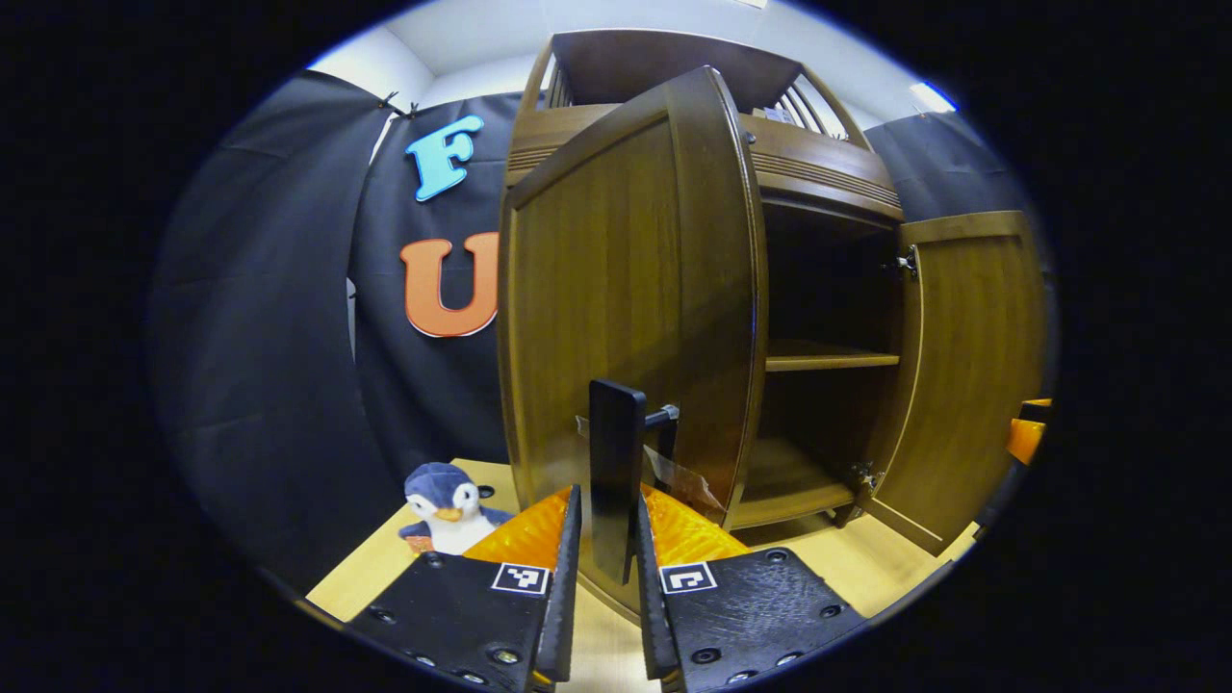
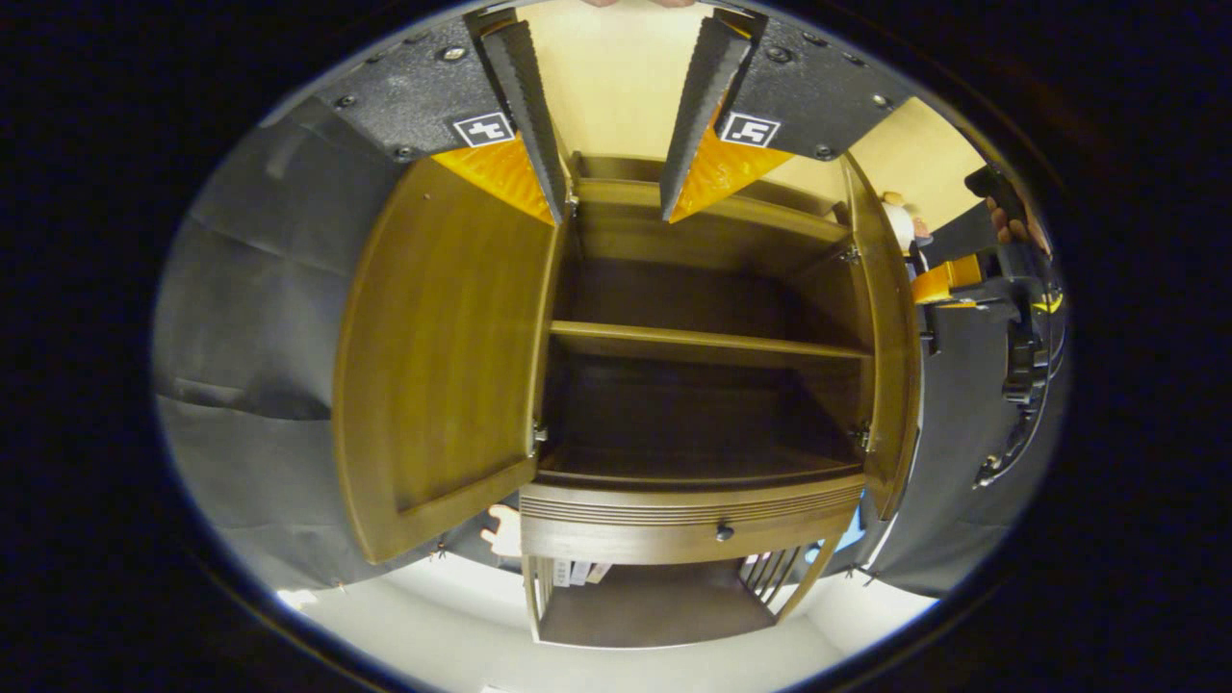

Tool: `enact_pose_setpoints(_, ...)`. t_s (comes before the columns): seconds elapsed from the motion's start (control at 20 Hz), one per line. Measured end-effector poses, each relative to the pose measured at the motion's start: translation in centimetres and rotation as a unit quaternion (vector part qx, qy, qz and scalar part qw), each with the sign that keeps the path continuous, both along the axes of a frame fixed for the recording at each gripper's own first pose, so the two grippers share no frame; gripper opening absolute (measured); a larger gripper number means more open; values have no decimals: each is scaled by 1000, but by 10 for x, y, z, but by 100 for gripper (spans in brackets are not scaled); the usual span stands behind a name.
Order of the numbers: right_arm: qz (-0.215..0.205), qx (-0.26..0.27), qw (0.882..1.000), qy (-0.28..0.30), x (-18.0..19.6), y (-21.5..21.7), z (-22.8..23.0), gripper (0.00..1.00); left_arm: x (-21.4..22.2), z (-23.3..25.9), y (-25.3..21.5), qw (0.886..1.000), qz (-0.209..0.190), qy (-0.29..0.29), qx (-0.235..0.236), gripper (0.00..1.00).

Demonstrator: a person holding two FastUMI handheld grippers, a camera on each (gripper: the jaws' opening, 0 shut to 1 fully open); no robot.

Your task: Open the right door of the double-door shoe cabinet with the right hand, and open the left door with the left hand.

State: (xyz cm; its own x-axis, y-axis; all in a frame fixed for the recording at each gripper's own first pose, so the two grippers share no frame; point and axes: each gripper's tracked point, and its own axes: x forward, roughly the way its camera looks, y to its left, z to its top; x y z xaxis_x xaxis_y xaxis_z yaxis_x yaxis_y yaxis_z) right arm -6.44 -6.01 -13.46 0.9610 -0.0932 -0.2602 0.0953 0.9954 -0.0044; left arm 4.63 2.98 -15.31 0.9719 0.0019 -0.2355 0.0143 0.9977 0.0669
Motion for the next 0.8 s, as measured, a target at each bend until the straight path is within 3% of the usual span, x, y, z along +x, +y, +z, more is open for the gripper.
enact_pose_setpoints(0.45,36,0,999,0,21,42,-3,66,-27,11,75,998,64,-6,7,27)
enact_pose_setpoints(0.5,39,0,999,0,23,45,-2,66,-30,12,82,998,68,-6,8,37)
enact_pose_setpoints(0.55,41,0,999,-1,24,48,-2,64,-32,12,86,997,72,-8,6,20)
enact_pose_setpoints(0.8,45,3,999,0,29,59,-3,66,-43,16,108,997,73,-5,3,21)
